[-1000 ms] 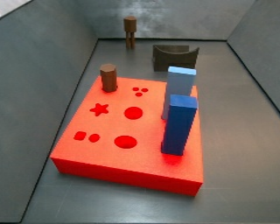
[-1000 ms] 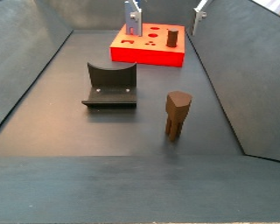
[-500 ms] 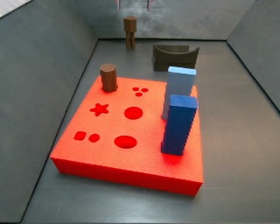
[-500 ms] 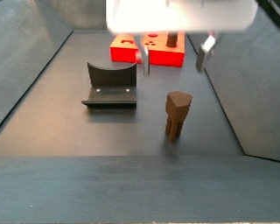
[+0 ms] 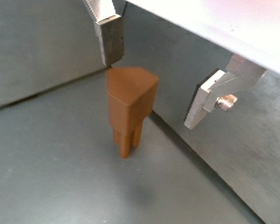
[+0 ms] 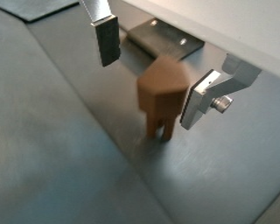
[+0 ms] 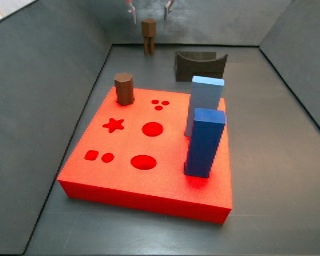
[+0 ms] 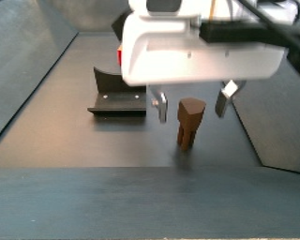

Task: Pick up the 3 prong object. Move up. Move to above the board. Insert the 3 prong object.
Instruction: Pick up the 3 prong object.

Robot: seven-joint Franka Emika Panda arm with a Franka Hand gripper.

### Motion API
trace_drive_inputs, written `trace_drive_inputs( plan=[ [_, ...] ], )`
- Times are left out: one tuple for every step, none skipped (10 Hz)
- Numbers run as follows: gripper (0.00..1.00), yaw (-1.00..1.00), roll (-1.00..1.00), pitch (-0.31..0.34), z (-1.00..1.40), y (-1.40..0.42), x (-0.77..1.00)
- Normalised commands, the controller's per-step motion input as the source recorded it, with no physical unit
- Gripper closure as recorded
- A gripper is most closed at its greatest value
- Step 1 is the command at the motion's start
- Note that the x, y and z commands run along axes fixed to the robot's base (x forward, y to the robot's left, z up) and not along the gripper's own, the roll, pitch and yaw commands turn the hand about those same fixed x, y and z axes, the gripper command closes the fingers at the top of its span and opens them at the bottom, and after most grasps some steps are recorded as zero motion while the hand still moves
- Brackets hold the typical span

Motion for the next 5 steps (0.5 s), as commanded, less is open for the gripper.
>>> trace_drive_inputs(
  plan=[
    [0.00,0.01,0.17,-0.079,-0.98,-0.03,0.00],
    [0.00,0.06,0.25,-0.084,-0.82,-0.27,-0.01],
    [0.00,0.08,0.14,-0.123,-0.21,-0.14,-0.13],
    [0.00,0.00,0.02,-0.037,0.00,-0.02,-0.08],
    [0.00,0.00,0.00,0.000,0.00,0.00,0.00]
  ],
)
